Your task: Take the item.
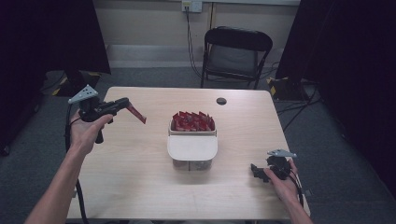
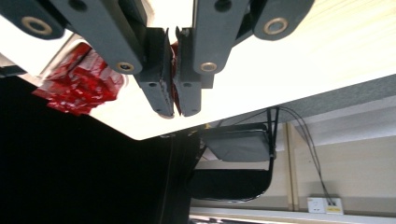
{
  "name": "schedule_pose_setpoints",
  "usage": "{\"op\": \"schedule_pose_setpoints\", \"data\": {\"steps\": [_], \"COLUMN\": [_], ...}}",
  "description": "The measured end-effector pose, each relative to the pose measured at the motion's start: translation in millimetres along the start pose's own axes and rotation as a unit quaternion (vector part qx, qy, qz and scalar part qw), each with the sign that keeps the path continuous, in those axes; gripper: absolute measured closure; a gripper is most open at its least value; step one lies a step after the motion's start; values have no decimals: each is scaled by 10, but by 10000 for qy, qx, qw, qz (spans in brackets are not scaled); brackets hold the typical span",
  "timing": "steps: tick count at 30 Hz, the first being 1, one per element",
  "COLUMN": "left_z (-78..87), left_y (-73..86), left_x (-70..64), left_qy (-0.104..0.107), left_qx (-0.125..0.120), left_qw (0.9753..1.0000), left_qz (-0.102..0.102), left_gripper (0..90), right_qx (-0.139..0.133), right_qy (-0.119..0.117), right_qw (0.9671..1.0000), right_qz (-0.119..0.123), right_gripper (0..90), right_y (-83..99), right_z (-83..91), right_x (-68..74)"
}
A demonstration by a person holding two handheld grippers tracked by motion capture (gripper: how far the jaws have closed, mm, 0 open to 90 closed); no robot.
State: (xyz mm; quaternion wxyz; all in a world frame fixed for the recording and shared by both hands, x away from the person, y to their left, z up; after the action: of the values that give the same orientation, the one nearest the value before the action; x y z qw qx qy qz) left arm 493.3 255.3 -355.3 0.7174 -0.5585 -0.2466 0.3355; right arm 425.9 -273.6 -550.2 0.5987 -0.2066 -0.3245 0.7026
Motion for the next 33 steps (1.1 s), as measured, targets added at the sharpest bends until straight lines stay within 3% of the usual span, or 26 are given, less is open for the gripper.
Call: {"op": "schedule_pose_setpoints", "data": {"steps": [7, 19, 33], "left_z": [-52, -220, -304], "left_y": [160, 383, 633], "left_x": [96, 99, 111], "left_qy": [-140, -49, -20], "left_qx": [143, 313, 505], "left_qw": [9998, 9994, 9984], "left_qz": [51, 140, 256], "left_gripper": [856, 857, 858], "right_qx": [0, -2, -5], "right_qy": [0, -7, -10], "right_qw": [10000, 10000, 10000], "right_qz": [1, -1, 7], "right_gripper": [0, 0, 0], "right_y": [0, -1, -3], "right_z": [0, -1, -3], "right_x": [0, 1, 1]}}
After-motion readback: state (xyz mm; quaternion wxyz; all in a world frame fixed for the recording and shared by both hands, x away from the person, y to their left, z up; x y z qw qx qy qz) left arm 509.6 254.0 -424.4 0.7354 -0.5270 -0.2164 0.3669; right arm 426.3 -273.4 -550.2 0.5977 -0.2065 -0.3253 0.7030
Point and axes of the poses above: each handheld gripper's, and its own axes: z roughly backward along the jaws, y roughly out of its underside, x roughly to its left, the point moved 7 cm from there along -z, roughly forward along the jaws, and after that the axes turned 9 degrees about -z, right-handed, at the moved point
